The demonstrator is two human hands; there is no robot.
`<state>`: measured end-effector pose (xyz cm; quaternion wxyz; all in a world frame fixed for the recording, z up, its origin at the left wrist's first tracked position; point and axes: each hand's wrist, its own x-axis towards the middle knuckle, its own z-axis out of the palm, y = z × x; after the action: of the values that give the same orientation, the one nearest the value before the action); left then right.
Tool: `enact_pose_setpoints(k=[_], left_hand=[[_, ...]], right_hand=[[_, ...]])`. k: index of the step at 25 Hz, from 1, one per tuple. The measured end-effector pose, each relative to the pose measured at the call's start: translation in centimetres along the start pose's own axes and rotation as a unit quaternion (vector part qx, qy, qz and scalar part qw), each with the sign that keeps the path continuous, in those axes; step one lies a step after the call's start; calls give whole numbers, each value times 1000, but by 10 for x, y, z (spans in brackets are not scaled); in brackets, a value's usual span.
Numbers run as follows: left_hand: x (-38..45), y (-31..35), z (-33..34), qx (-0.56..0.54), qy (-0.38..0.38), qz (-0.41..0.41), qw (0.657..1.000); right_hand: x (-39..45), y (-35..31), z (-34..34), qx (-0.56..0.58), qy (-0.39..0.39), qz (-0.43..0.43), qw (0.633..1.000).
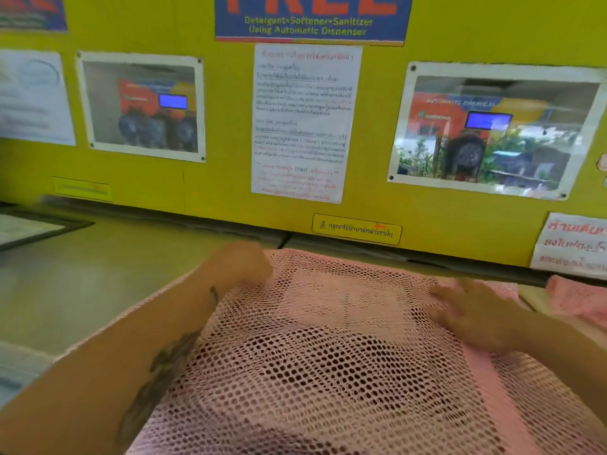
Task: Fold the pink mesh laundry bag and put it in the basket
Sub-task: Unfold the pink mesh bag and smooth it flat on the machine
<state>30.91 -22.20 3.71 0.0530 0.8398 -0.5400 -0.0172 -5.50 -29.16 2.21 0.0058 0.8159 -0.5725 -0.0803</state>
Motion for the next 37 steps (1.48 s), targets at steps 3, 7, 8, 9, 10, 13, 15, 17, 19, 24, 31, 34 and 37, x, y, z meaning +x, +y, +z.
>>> enact_pose_setpoints(k=[3, 7, 8, 9, 10, 13, 15, 17, 19, 24, 31, 34, 37], left_hand=[[3, 3, 10, -42, 54, 6, 998], [10, 0, 11, -151, 157, 33, 975], [11, -4, 10, -173, 171, 35, 969], [12, -7, 10, -200, 173, 38, 964], [12, -11, 9, -235, 163, 47, 957], [13, -19, 9, -310, 154, 63, 936], [16, -23, 10, -211, 223, 46, 951], [16, -27, 13, -87, 271, 25, 958], [13, -23, 16, -21, 294, 41, 955], [3, 9, 30, -36, -16, 87, 995], [-2, 13, 35, -4, -74, 83, 994], [-4, 8, 31, 3, -68, 90, 994], [-17, 3, 19, -4, -52, 104, 993]], right_hand=[[0, -13, 4, -26, 95, -40, 994], [1, -18, 13, 78, 4, -106, 991], [3, -16, 16, 86, 0, -107, 990], [7, -12, 18, 93, 7, -109, 990], [9, -11, 18, 94, 15, -112, 989], [11, -10, 23, 82, 30, -114, 990], [9, -11, 23, 71, 28, -111, 991], [6, -13, 21, 70, 26, -105, 992], [4, -14, 20, 74, 26, -102, 992], [7, -14, 21, 79, 38, -101, 991], [-1, -17, 23, 67, 36, -91, 993], [-7, -19, 19, 68, 3, -95, 993], [-24, -15, 10, 98, -7, -126, 987]])
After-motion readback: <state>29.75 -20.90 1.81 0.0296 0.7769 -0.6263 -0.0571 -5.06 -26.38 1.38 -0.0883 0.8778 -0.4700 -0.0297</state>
